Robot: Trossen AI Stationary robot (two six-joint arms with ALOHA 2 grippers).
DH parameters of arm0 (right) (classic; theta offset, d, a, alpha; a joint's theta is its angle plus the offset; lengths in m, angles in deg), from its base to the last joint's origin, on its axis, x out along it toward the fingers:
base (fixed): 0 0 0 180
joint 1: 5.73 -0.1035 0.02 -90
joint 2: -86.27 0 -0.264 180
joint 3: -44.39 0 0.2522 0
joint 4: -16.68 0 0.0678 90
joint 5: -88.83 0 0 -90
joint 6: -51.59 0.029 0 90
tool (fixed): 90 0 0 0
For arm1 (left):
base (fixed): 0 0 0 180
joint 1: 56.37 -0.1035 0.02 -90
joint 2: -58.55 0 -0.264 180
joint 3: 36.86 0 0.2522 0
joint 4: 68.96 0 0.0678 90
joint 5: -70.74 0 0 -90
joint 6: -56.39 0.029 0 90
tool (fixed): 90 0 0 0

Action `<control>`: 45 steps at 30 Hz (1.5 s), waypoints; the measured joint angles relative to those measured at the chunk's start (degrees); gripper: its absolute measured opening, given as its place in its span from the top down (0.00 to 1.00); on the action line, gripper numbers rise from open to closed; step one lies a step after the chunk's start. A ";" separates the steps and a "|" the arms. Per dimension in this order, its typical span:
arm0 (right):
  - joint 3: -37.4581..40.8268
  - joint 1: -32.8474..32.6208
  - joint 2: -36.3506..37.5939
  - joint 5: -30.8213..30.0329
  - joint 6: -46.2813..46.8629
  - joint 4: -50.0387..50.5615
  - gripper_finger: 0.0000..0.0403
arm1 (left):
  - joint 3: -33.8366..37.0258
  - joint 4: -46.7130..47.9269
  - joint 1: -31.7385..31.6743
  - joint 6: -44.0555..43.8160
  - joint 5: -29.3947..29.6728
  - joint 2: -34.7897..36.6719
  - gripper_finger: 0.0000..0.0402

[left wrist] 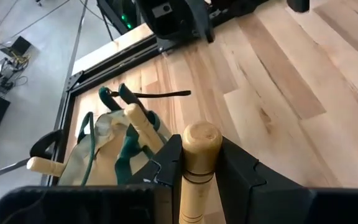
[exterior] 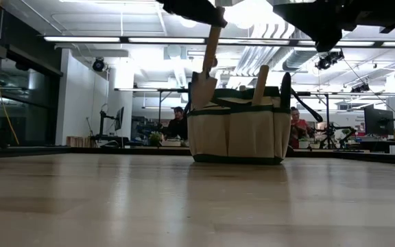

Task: Pick & Place Garden tools in Gardening bag
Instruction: Put the brown trowel into the gardening bag

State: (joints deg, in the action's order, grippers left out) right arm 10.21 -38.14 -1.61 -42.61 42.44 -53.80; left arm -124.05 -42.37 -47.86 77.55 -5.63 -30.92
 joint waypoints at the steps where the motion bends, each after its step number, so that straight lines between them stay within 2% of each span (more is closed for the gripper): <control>1: 0.00 -0.14 -0.02 -0.58 0.09 0.04 0.35 | 0.00 -0.09 -0.42 0.38 -0.72 -0.04 0.84; 5: 0.00 -0.24 -0.02 -0.43 0.18 0.04 0.35 | -0.01 0.59 -3.32 1.09 -3.31 -0.04 0.84; 15: 0.00 -0.24 -0.02 -0.55 0.35 0.02 0.35 | 0.02 0.63 -10.33 4.10 -13.94 -0.04 0.84; 22: 0.00 -0.24 -0.02 -0.60 0.33 0.02 0.35 | 0.02 0.23 -13.00 5.29 -17.65 0.11 0.84; 31: 0.00 -0.24 -0.02 -0.60 0.32 0.02 0.35 | 0.02 -2.95 -13.00 6.88 -20.23 0.35 0.84; 45: 0.00 -0.24 -0.02 -0.64 0.30 0.02 0.35 | 0.02 -2.55 -13.02 8.20 -22.06 0.75 0.84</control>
State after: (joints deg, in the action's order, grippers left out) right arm 10.21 -38.38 -1.63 -43.25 42.75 -53.78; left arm -124.03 -44.93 -60.88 85.75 -27.69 -30.18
